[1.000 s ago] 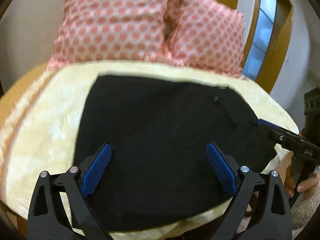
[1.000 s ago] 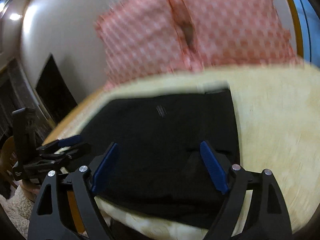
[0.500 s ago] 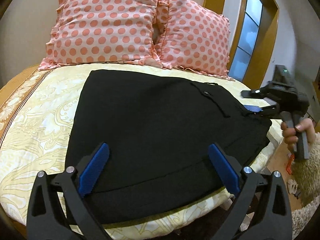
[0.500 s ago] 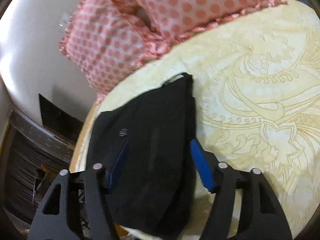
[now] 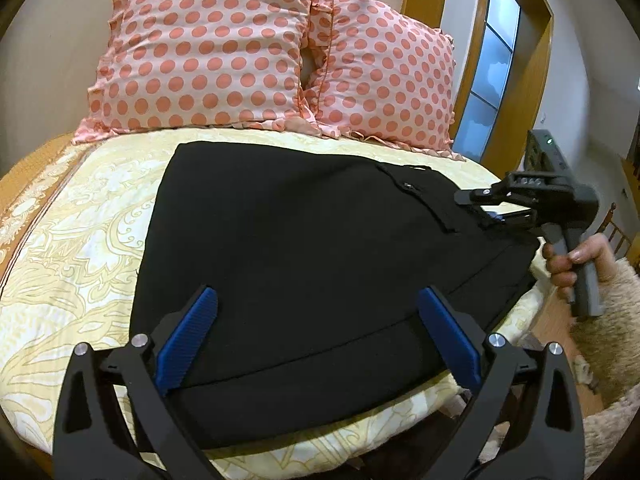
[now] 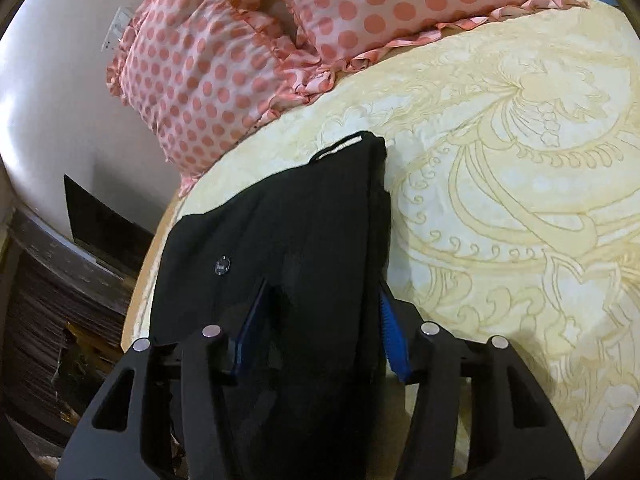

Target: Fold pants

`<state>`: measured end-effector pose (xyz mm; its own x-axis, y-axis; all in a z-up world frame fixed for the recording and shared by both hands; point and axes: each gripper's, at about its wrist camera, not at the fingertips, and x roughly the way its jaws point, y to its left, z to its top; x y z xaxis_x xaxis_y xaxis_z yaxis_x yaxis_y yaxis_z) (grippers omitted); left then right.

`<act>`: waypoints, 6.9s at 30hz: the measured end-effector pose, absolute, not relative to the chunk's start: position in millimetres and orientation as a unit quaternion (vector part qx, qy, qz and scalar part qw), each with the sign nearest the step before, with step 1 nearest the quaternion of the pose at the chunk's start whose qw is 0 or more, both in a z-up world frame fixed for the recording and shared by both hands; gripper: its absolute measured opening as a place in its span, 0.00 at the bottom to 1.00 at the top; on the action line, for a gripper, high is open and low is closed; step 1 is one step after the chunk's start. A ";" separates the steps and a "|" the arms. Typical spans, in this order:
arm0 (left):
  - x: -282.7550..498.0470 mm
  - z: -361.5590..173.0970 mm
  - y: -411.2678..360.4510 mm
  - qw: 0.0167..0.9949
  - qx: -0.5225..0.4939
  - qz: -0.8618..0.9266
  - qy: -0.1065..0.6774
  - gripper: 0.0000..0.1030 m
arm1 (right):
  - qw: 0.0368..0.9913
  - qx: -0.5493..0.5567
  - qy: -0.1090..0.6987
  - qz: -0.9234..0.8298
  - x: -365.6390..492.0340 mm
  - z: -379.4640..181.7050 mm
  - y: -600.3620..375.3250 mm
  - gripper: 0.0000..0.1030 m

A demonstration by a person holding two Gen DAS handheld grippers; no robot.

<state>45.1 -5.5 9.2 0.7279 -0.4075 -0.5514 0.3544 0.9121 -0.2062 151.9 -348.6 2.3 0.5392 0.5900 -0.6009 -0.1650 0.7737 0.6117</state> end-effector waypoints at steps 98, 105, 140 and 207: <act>50.4 11.3 -16.1 0.927 0.008 -0.021 0.375 0.98 | 0.938 -0.009 0.329 0.109 63.6 -2.7 -225.9 0.92; 40.2 8.6 -19.0 0.933 0.013 -0.005 0.359 0.98 | 0.941 -0.015 0.326 0.087 58.9 -9.5 -222.6 0.99; 33.7 7.0 -19.7 0.945 0.009 0.003 0.328 0.98 | 0.958 -0.008 0.280 0.065 47.0 -16.3 -224.2 0.99; 32.6 6.8 -25.3 0.945 0.007 0.008 0.327 0.98 | 0.958 -0.007 0.279 0.063 46.5 -17.2 -223.1 0.99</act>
